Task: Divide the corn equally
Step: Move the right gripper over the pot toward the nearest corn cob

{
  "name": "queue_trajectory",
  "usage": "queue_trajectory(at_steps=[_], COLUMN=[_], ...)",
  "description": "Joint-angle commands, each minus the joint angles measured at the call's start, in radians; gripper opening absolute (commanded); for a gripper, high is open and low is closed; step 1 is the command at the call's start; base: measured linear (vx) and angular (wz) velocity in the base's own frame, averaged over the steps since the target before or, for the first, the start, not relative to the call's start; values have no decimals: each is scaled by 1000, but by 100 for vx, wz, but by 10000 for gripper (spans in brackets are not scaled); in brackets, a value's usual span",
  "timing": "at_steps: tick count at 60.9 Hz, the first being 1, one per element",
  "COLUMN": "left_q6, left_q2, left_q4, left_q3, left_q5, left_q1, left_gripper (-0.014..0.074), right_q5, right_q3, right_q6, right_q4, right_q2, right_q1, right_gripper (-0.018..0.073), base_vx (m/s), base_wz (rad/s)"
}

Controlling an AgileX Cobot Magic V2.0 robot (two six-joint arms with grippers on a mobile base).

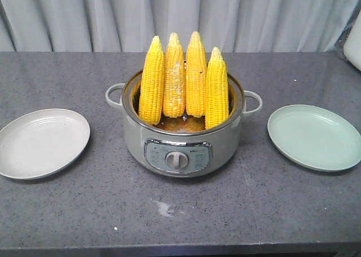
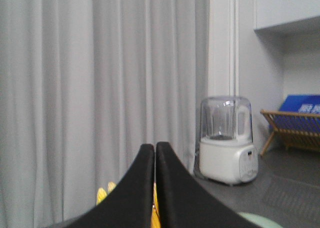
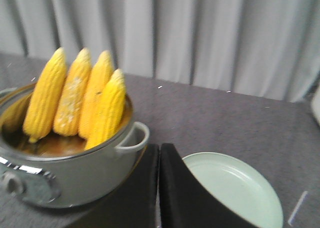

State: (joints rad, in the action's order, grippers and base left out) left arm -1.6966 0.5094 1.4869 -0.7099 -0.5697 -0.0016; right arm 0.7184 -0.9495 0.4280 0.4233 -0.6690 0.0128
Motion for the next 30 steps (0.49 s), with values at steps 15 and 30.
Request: queue_trajectory(at_steps=[15, 30], left_q6=[-63, -63], left_q2=[201, 210], left_q4=[75, 76], left_q3=[-128, -128], left_q5=[-120, -121], left_q1=[-2, -2], left_gripper=[5, 159], right_q5=[-8, -32], right_q3=[-62, -61], right_q6=[463, 497], right_q4=[433, 443], right_q2=[-143, -143], right_q1=[-3, -3], right_gripper=[90, 416], base_vx=[0, 0], base_wz=[0, 0])
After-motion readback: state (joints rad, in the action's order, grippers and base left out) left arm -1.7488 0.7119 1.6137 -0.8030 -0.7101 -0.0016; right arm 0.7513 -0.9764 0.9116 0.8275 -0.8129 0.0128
